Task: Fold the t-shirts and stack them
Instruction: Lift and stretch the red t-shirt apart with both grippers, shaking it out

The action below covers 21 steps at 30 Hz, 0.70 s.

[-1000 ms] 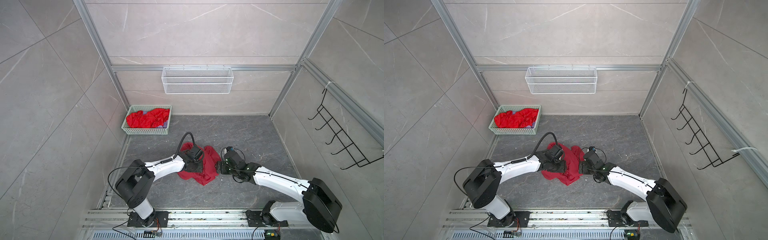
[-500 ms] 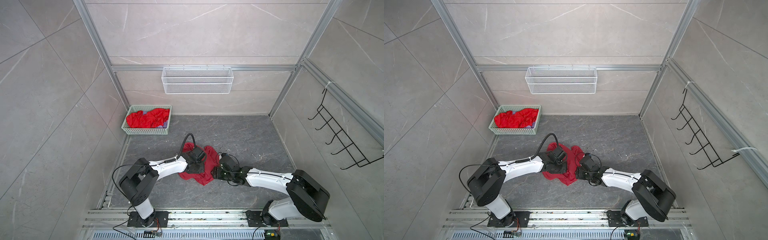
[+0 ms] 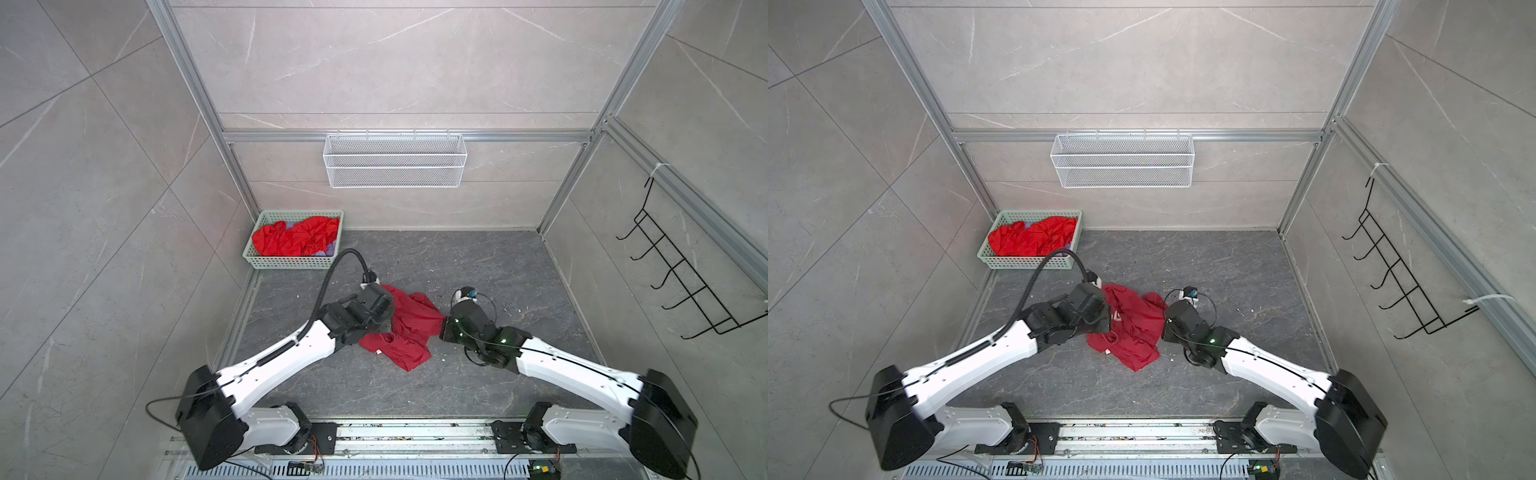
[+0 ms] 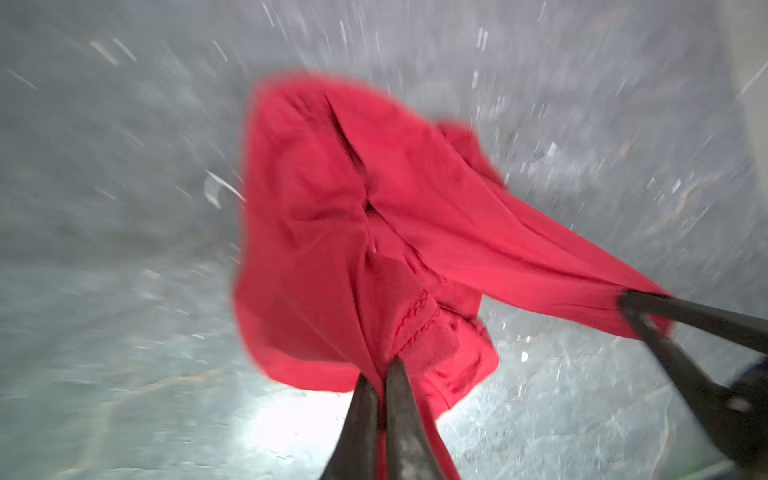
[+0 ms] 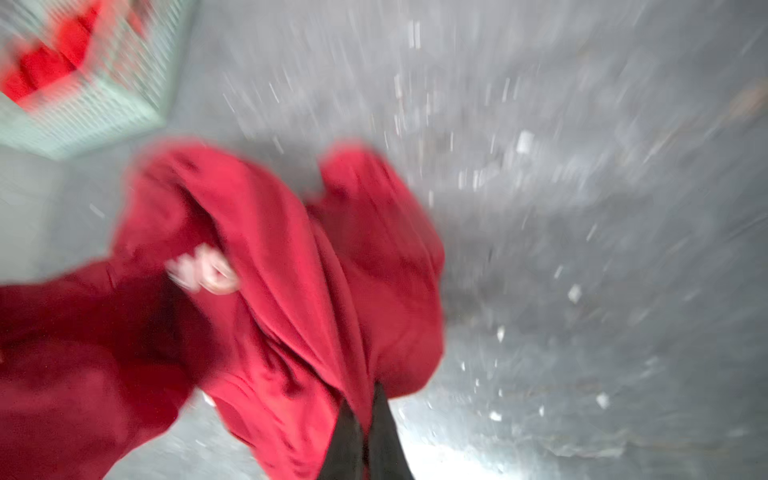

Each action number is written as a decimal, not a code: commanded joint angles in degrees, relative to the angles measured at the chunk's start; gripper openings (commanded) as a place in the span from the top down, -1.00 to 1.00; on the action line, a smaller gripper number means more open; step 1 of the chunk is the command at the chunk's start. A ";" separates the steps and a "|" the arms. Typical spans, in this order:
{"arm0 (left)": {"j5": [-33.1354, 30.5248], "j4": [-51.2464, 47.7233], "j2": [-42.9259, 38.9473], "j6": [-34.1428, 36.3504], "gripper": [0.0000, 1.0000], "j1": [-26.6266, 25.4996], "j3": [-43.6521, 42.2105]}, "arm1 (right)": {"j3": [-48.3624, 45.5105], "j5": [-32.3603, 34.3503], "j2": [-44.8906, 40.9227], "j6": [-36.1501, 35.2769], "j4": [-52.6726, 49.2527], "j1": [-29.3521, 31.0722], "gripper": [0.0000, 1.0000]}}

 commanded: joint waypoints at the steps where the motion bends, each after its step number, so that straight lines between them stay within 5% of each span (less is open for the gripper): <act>1: -15.04 -5.17 -8.26 8.90 1.00 0.41 4.97 | 5.61 13.50 -6.82 -8.44 -7.14 -0.17 1.00; 11: -15.57 6.65 -22.40 25.71 1.00 0.42 9.45 | 20.48 24.87 -14.24 -29.70 -6.99 -0.35 1.00; 21: -16.42 10.10 -25.16 35.94 1.00 0.39 15.46 | 26.22 24.89 -20.42 -35.99 -7.21 -0.39 1.00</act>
